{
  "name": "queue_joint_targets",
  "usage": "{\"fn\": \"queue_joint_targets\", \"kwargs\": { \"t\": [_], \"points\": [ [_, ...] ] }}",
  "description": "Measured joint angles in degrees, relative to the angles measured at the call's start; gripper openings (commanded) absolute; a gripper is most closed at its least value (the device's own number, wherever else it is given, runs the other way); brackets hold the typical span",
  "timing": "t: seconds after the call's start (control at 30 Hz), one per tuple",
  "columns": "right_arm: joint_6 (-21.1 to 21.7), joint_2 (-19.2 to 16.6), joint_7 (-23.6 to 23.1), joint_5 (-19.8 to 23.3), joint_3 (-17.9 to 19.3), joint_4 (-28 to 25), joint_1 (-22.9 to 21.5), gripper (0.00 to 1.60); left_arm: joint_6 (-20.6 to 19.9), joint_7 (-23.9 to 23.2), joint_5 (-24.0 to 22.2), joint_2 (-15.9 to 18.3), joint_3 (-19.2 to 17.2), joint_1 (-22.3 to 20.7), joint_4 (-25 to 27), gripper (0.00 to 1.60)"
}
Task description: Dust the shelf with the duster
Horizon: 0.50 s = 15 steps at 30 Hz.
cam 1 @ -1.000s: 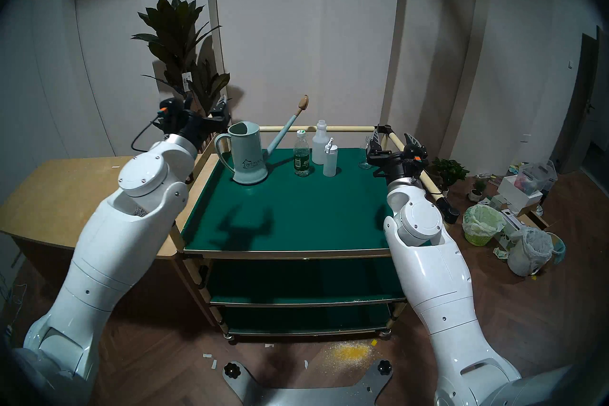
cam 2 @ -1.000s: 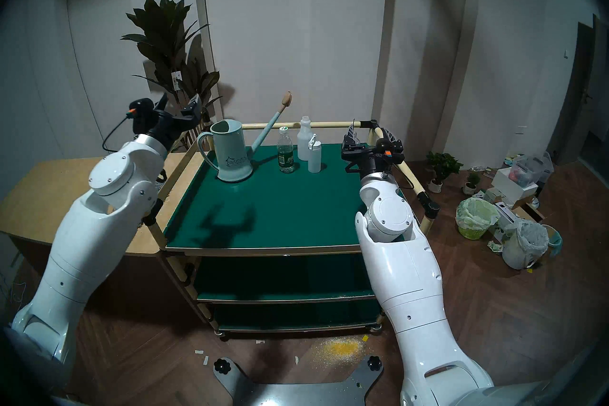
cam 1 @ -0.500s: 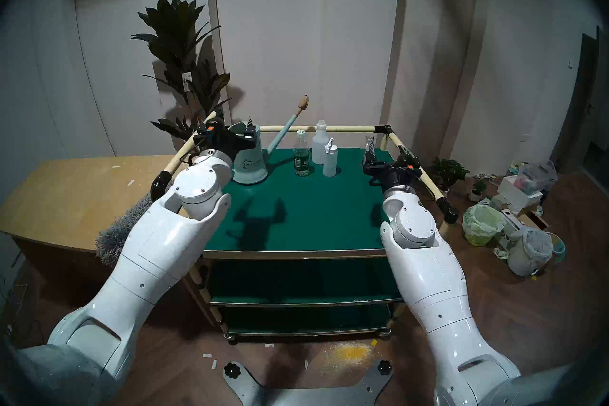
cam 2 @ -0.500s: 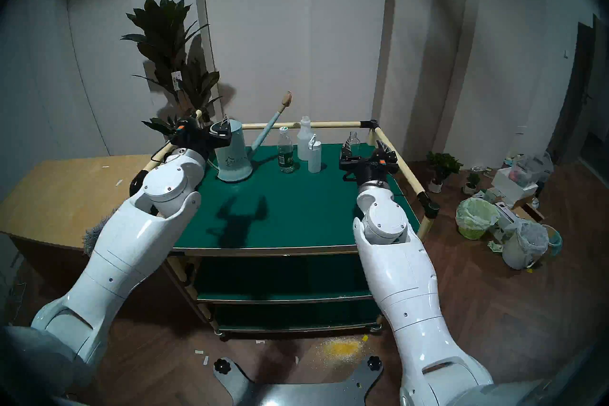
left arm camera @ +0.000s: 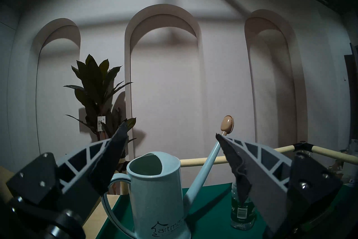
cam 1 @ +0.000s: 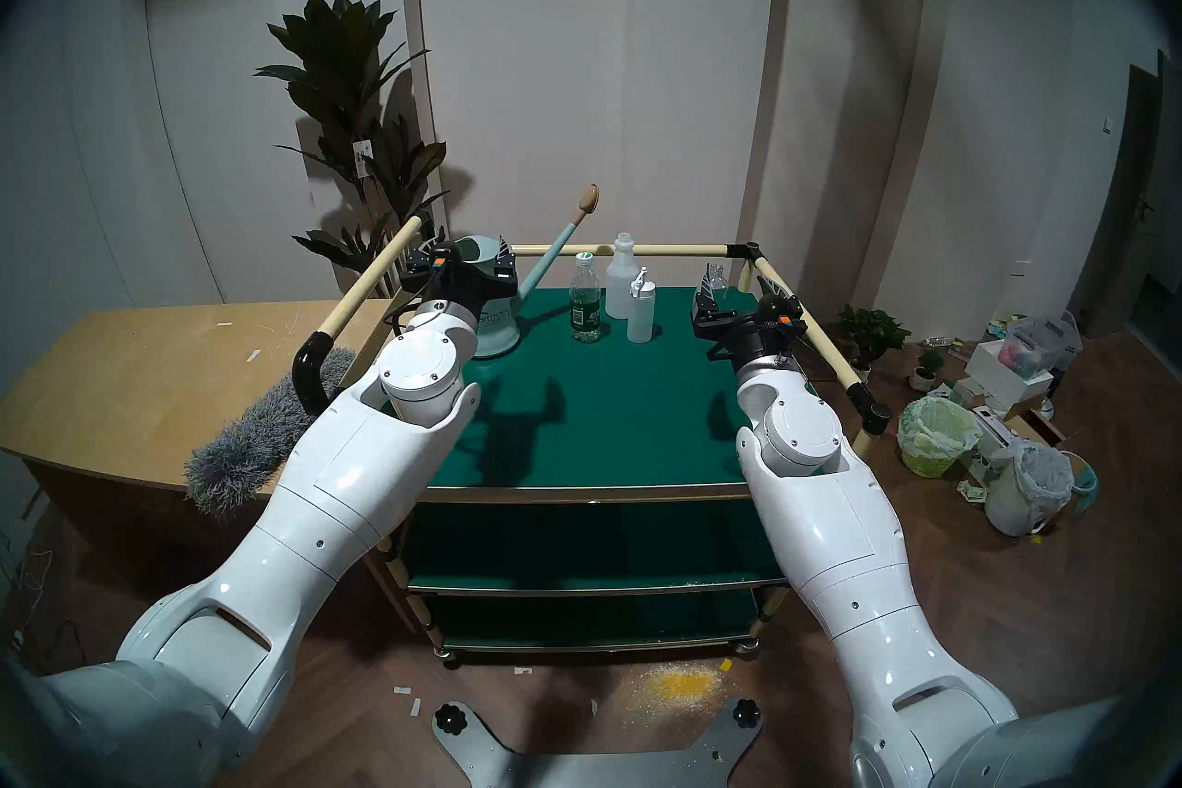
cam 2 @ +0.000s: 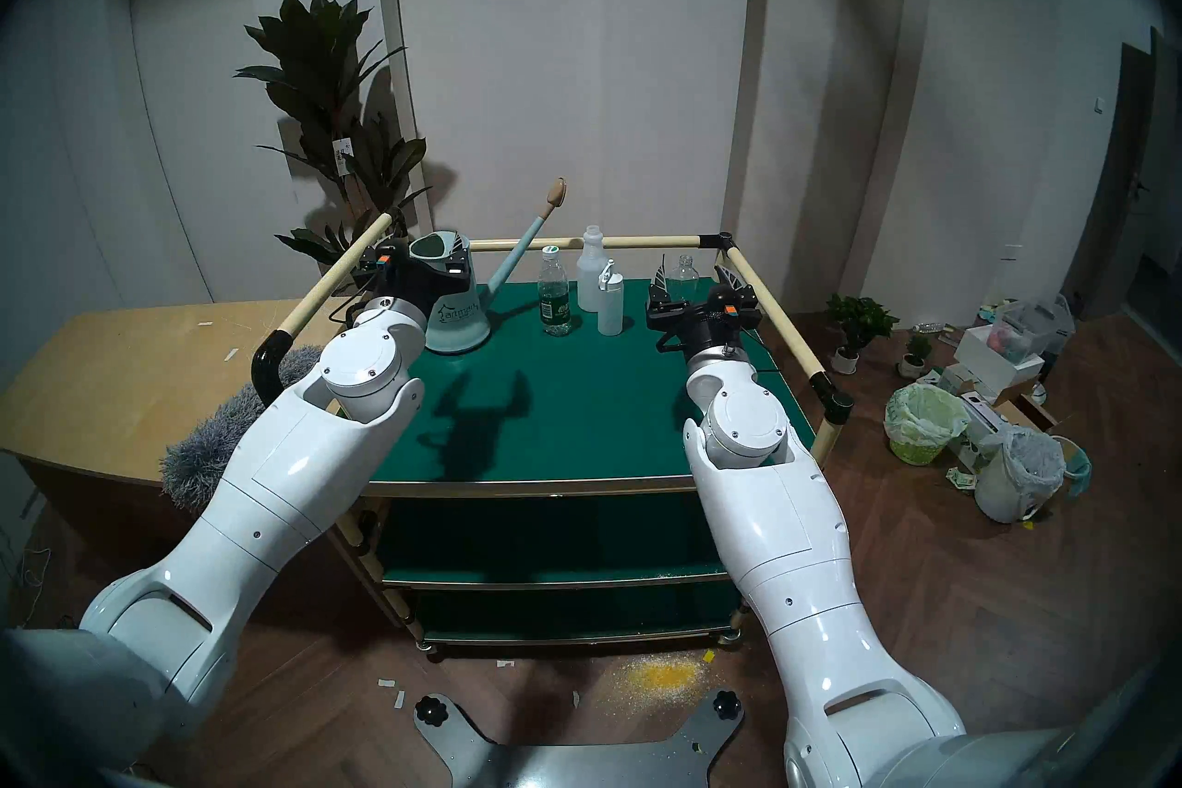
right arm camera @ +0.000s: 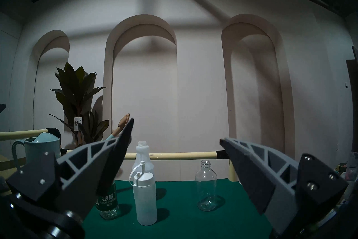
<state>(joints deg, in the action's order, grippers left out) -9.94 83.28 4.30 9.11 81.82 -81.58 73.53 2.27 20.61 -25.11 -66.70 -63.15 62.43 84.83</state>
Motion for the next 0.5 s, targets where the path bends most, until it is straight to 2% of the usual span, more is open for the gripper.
{"fn": "queue_joint_targets", "kwargs": {
  "t": [0.3, 0.5],
  "points": [
    [0.00, -0.55, -0.30, -0.09, -0.23, -0.11, 0.24, 1.60, 3.11, -6.17, -5.62, 3.48, 0.10, 6.87, 6.13, 1.60],
    [0.00, -0.49, -0.37, -0.05, -0.55, -0.63, 0.71, 1.60, 5.64, -5.79, -3.95, 4.09, 0.72, 8.87, 3.98, 1.60]
  ]
}}
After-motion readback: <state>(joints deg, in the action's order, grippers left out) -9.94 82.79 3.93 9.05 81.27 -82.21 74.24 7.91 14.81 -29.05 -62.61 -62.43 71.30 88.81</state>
